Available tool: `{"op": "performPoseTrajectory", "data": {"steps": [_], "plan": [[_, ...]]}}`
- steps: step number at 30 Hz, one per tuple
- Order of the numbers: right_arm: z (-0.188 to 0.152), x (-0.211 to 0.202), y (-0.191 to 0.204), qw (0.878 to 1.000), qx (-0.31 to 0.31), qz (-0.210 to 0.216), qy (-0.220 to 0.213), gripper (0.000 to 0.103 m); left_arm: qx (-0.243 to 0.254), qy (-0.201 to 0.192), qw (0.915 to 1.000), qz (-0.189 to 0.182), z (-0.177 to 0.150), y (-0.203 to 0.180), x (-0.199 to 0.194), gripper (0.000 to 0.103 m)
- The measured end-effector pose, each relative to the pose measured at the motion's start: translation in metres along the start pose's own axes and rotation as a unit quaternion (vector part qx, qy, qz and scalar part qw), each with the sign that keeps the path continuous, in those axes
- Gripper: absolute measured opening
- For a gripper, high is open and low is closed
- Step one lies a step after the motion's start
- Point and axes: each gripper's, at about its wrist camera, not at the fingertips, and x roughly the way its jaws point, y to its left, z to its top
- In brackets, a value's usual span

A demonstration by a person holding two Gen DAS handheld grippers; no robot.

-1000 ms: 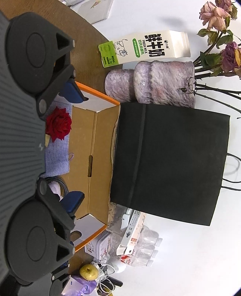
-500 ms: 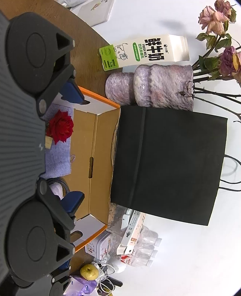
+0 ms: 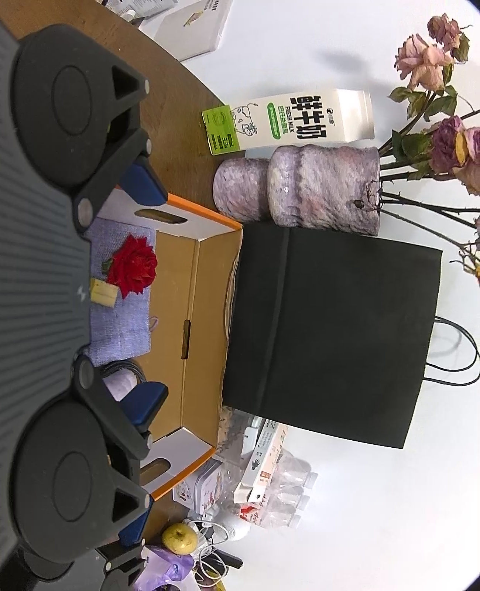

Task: Organize objects
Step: 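Withdraw both tools from the box back over the table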

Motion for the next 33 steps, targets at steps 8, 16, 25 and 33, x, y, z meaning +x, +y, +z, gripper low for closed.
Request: {"op": "performPoseTrajectory", "data": {"steps": [8,16,25,33], "plan": [[-0.006,-0.015,0.000,1.000,0.002,-0.001,-0.006,0.103,0.005,-0.003,1.0000,-0.005,-0.008,0.003,-0.021,0.103],[-0.016,-0.034,0.006,1.000,-0.003,0.001,-0.009,0.103,0.012,-0.005,0.9999,-0.004,-0.018,0.007,-0.038,0.103],[-0.030,-0.054,0.014,1.000,-0.006,0.002,-0.010,0.103,0.020,-0.004,0.9998,-0.002,-0.033,0.011,-0.057,0.103],[-0.041,-0.073,0.022,1.000,-0.009,0.004,-0.012,0.103,0.027,-0.016,0.9995,-0.001,-0.044,0.016,-0.077,0.103]]}}
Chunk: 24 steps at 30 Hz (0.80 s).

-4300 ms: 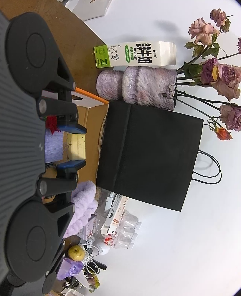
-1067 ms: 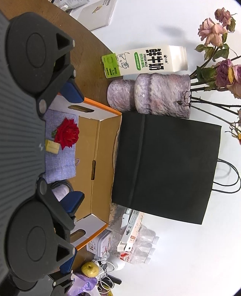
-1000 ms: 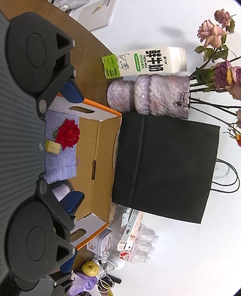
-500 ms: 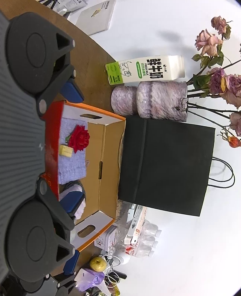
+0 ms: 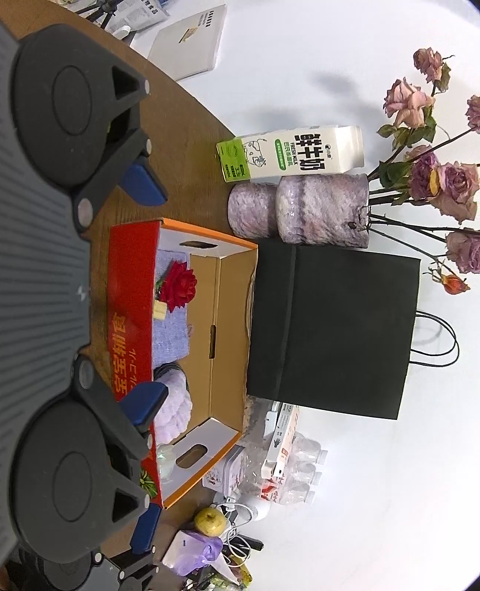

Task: Organize objects
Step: 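Withdraw both tools from the box back over the table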

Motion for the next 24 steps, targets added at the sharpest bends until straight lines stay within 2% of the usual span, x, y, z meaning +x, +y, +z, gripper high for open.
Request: {"op": "performPoseTrajectory", "data": {"steps": [24], "plan": [[-0.024,-0.050,0.027,1.000,-0.001,0.017,-0.006,0.103,-0.004,-0.028,0.9996,0.001,-0.029,0.024,-0.054,0.103]]}}
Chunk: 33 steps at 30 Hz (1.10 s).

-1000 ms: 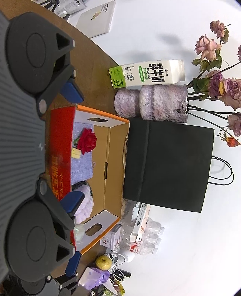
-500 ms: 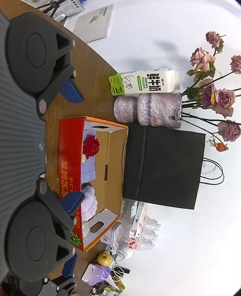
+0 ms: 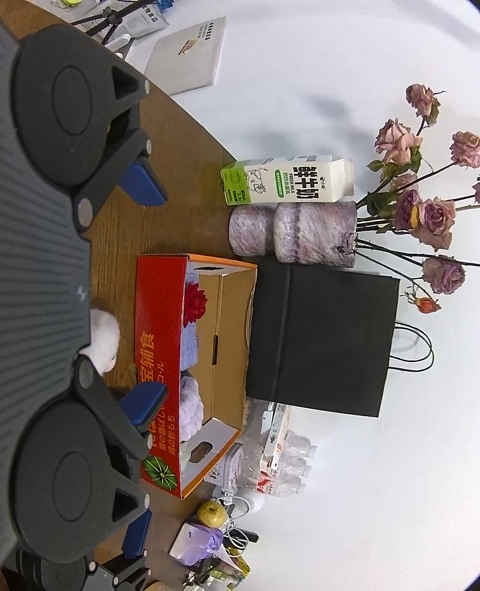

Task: Organize objects
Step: 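Withdraw both tools from the box back over the table, then grasp the yellow-white plush toy with the right tool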

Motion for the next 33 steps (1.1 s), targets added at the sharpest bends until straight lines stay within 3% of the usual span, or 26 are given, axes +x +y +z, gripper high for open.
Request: {"op": "performPoseTrajectory", "data": {"steps": [12,33], "plan": [[-0.009,-0.020,0.018,1.000,-0.005,0.006,-0.007,0.103,0.002,-0.007,1.0000,0.002,-0.017,0.016,-0.024,0.103],[-0.027,-0.035,0.058,0.999,-0.006,0.041,-0.004,0.103,-0.020,0.030,0.9993,0.012,-0.059,0.069,-0.055,0.103]]}}
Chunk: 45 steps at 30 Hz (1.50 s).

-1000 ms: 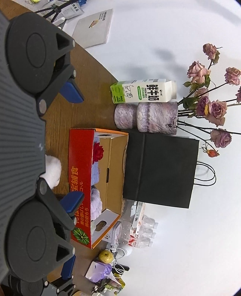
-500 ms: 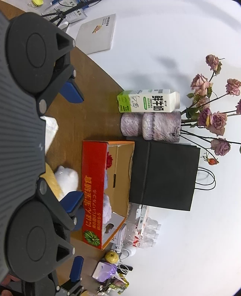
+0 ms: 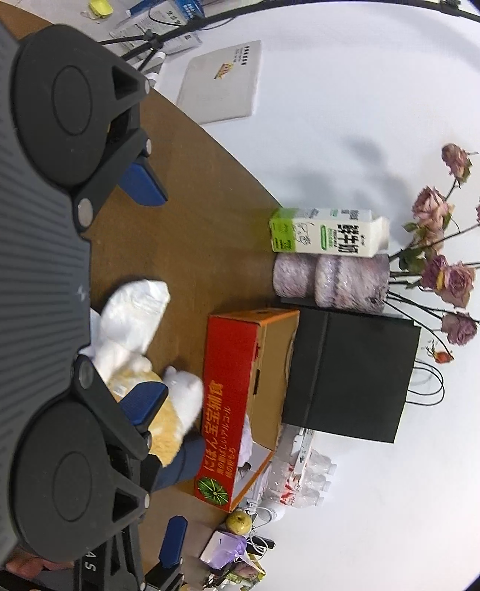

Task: Organize objects
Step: 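Grasp the yellow-white plush toy with the right tool, then grasp the white bottle cap with the left tool while the right tool holds the plush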

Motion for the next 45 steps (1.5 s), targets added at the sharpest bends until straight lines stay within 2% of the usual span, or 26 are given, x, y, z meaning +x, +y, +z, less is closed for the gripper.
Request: {"op": "performPoseTrajectory", "data": {"steps": [7,16,24,37,45], "plan": [[-0.003,0.006,0.015,1.000,-0.002,0.023,0.007,0.103,-0.004,0.001,1.0000,0.008,-0.008,0.016,-0.006,0.103],[-0.001,0.028,0.033,0.999,-0.017,0.033,0.027,0.103,-0.026,-0.003,0.9995,0.017,-0.009,0.035,-0.009,0.103],[0.003,0.055,0.030,0.998,-0.004,0.033,0.056,0.103,-0.050,0.008,0.9986,0.019,-0.010,0.050,-0.005,0.103],[0.001,0.078,0.028,0.994,0.010,0.048,0.101,0.102,-0.048,0.020,0.9985,0.017,-0.012,0.048,0.000,0.103],[0.001,0.068,0.025,0.995,0.013,0.046,0.082,0.095,-0.045,0.026,0.9985,0.017,-0.014,0.045,0.003,0.103]]}}
